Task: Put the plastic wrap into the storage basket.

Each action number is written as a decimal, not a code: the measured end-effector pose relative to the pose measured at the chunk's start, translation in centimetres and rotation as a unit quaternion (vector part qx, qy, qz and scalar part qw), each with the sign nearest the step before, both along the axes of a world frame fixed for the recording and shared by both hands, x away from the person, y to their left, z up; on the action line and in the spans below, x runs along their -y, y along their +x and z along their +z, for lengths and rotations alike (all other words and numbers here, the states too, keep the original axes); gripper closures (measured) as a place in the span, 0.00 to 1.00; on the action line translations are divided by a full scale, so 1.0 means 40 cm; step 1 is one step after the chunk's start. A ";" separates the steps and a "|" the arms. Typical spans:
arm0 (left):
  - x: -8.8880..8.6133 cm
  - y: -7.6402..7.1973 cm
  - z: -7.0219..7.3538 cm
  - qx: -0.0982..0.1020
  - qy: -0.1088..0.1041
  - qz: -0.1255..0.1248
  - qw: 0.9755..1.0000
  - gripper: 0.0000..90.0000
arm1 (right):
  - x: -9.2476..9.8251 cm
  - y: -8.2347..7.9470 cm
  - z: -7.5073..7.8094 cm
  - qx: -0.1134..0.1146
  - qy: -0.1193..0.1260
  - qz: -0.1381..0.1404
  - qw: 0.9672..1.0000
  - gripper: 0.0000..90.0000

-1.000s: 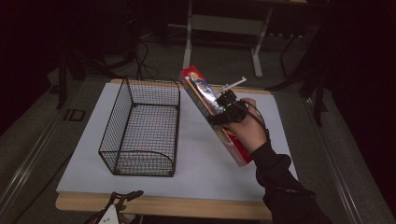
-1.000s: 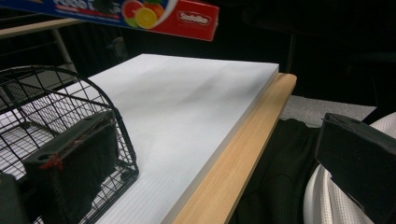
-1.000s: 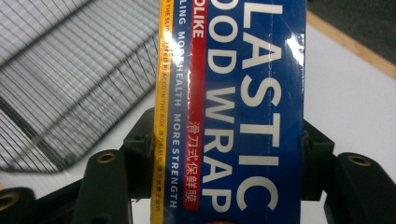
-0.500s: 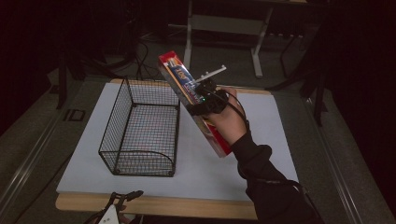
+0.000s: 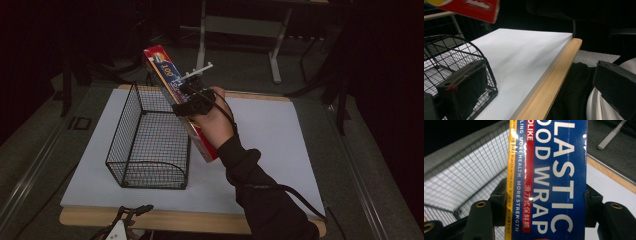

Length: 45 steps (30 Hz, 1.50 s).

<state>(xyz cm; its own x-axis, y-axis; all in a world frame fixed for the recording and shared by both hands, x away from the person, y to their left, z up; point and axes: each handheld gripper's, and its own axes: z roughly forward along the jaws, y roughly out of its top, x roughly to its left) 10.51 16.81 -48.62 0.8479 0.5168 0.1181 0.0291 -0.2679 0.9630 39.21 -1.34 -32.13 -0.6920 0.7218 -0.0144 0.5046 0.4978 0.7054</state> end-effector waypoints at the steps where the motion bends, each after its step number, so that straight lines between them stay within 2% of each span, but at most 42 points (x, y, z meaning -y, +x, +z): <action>1: 0.000 0.000 0.000 0.000 0.000 0.000 1.000 0.00 | -0.015 0.001 0.001 0.004 0.001 0.000 1.000 0.44; 5: -0.001 -0.001 0.000 0.000 0.000 -0.002 1.000 0.00 | -0.045 0.005 -0.001 0.008 0.008 0.001 1.000 0.44; 6: -0.002 -0.001 0.001 0.000 -0.002 -0.002 1.000 0.00 | -0.069 0.008 -0.006 0.013 0.011 0.002 1.000 0.44; 11: -0.002 -0.001 0.001 0.000 0.000 -0.002 1.000 0.00 | -0.112 0.016 -0.024 0.019 0.020 -0.001 1.000 0.44; 15: -0.004 0.000 0.000 -0.002 -0.003 0.000 1.000 0.00 | -0.139 0.023 -0.040 0.015 0.037 -0.009 0.999 0.44; 18: -0.005 0.001 0.000 -0.003 -0.002 0.000 1.000 0.00 | -0.163 0.025 -0.054 0.018 0.037 -0.012 0.999 0.44; 24: -0.004 0.000 0.000 -0.001 0.003 -0.004 1.000 0.00 | -0.206 0.021 -0.090 0.013 0.069 -0.020 0.997 0.44; 27: -0.005 0.000 -0.001 -0.002 0.003 -0.004 1.000 0.00 | -0.222 0.018 -0.111 0.021 0.066 -0.023 0.997 0.44; 31: -0.002 0.000 -0.003 -0.002 0.012 -0.005 1.000 0.00 | -0.243 0.023 -0.145 0.014 0.053 -0.031 0.998 0.44; 34: -0.002 -0.001 -0.003 -0.002 0.012 -0.006 1.000 0.00 | -0.257 0.026 -0.173 0.002 0.052 -0.031 0.998 0.44; 37: -0.004 -0.003 -0.002 -0.002 0.011 -0.005 1.000 0.00 | -0.266 0.029 -0.198 -0.002 0.038 -0.031 0.999 0.44; 45: -0.004 -0.004 -0.003 -0.001 0.012 -0.005 1.000 0.00 | -0.263 0.053 -0.246 -0.021 0.012 -0.044 0.999 0.44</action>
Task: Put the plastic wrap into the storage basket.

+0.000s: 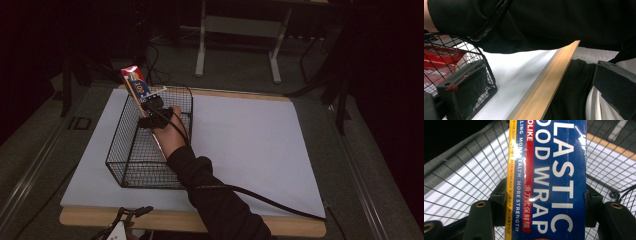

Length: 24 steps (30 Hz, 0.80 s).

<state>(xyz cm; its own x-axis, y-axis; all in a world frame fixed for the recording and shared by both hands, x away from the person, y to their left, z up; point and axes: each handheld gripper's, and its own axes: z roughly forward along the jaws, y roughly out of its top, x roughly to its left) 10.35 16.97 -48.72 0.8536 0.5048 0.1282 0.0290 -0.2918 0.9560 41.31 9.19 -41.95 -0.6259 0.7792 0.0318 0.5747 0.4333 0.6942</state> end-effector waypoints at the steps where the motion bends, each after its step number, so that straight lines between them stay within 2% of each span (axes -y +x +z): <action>1: 0.000 0.000 0.000 0.000 -0.001 0.000 1.000 0.00 | 0.001 0.003 -0.005 -0.002 -0.004 -0.002 1.000 0.44; 6: 0.001 -0.001 0.000 0.001 0.002 -0.001 1.000 0.00 | 0.006 0.010 -0.021 -0.004 -0.021 -0.011 1.000 0.43; 8: 0.002 -0.001 0.000 0.001 0.003 0.000 1.000 0.00 | 0.008 0.012 -0.024 -0.007 -0.020 -0.011 1.000 0.43; 10: 0.002 -0.001 0.000 0.001 0.003 0.000 1.000 0.00 | 0.010 0.019 -0.035 -0.029 -0.022 -0.013 0.999 0.43; 14: 0.002 -0.001 0.000 0.001 0.003 -0.001 1.000 0.00 | 0.009 0.028 -0.055 -0.043 -0.042 -0.010 0.998 0.42; 17: 0.003 -0.002 0.001 0.004 0.003 0.000 1.000 0.00 | 0.016 0.033 -0.057 -0.051 -0.033 -0.012 0.998 0.42; 24: 0.004 -0.002 0.000 0.002 0.002 -0.002 1.000 0.00 | 0.018 0.033 -0.051 -0.041 -0.024 -0.008 0.999 0.36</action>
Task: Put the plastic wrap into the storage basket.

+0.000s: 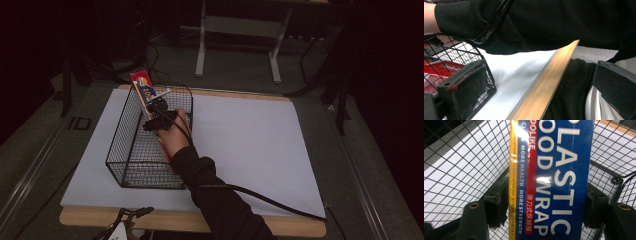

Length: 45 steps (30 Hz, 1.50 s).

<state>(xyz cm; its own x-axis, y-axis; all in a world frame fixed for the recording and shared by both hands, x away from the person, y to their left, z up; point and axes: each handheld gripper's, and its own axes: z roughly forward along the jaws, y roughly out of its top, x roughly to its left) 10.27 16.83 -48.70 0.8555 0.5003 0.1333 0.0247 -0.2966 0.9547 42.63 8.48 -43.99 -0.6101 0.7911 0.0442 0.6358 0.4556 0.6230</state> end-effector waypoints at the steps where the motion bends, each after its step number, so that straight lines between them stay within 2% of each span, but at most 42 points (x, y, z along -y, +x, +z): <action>1: 0.000 0.000 0.000 0.000 0.000 0.000 1.000 0.00 | 0.001 0.000 0.002 0.001 -0.001 0.004 1.000 0.33; 6: 0.000 0.000 0.000 -0.001 0.000 0.000 1.000 0.00 | 0.009 -0.009 0.026 0.005 0.012 0.028 1.000 0.18; 10: 0.001 0.000 -0.001 -0.001 0.001 0.000 1.000 0.00 | 0.021 -0.023 0.047 0.010 0.007 0.059 0.998 0.15; 12: 0.001 0.001 -0.001 -0.001 0.002 0.001 1.000 0.00 | 0.038 -0.030 0.059 0.010 0.026 0.067 0.997 0.15; 20: 0.004 0.003 -0.003 -0.006 0.002 0.000 1.000 0.00 | 0.118 -0.060 0.112 0.029 0.038 0.098 0.994 0.15; 25: 0.006 0.005 -0.005 -0.009 0.004 0.002 1.000 0.00 | 0.179 -0.081 0.144 0.037 0.038 0.104 0.993 0.15; 29: 0.007 0.007 -0.006 -0.011 0.005 0.003 1.000 0.00 | 0.229 -0.100 0.168 0.058 0.039 0.100 0.993 0.15; 31: 0.007 0.009 -0.007 -0.013 0.005 0.002 1.000 0.00 | 0.257 -0.104 0.174 0.057 0.048 0.097 0.993 0.16; 34: 0.007 0.010 -0.007 -0.014 0.004 0.002 1.000 0.00 | 0.303 -0.108 0.176 0.061 0.063 0.089 0.992 0.16; 39: 0.007 0.012 -0.007 -0.014 0.006 0.004 1.000 0.00 | 0.378 -0.115 0.169 0.061 0.064 0.075 0.993 0.16; 45: 0.008 0.013 -0.008 -0.016 0.006 0.005 1.000 0.00 | 0.457 -0.135 0.155 0.067 0.069 0.069 0.993 0.16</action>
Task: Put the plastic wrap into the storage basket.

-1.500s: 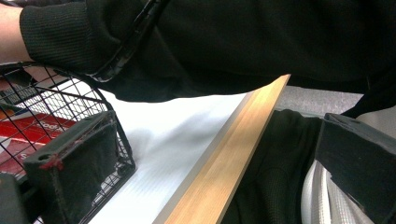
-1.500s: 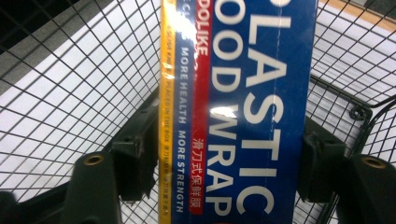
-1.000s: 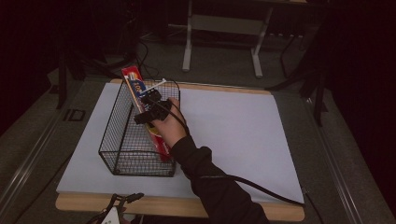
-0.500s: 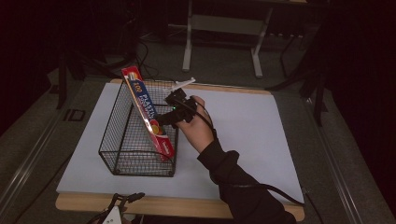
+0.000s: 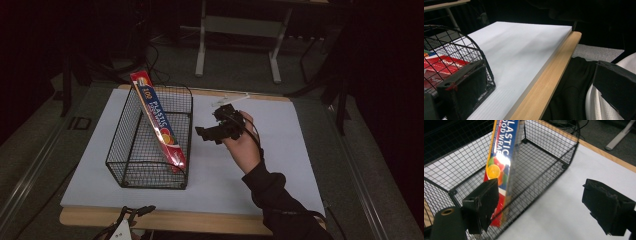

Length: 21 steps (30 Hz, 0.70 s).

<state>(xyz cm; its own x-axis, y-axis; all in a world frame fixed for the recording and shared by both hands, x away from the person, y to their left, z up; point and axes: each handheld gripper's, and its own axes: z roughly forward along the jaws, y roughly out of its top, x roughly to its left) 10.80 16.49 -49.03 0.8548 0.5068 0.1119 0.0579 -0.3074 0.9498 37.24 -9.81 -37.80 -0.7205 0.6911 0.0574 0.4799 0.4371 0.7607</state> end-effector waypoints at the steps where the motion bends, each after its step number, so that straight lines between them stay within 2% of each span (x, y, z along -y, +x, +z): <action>1: 0.000 0.000 0.000 0.000 0.000 0.000 1.000 0.00 | 0.012 -0.003 -0.003 0.000 0.002 -0.001 1.000 0.15; 8: 0.000 0.001 0.000 -0.001 0.000 0.000 1.000 0.00 | 0.089 -0.030 -0.033 0.005 0.010 -0.011 1.000 0.16; 11: 0.000 0.000 0.000 -0.001 0.000 -0.001 1.000 0.00 | 0.115 -0.044 -0.044 0.011 0.006 -0.012 1.000 0.16; 17: 0.001 0.000 -0.001 -0.002 0.000 -0.001 1.000 0.00 | 0.170 -0.071 -0.078 0.009 0.000 -0.015 1.000 0.16; 21: 0.002 0.001 -0.001 -0.003 0.000 0.000 1.000 0.00 | 0.212 -0.087 -0.100 0.010 0.010 -0.023 1.000 0.16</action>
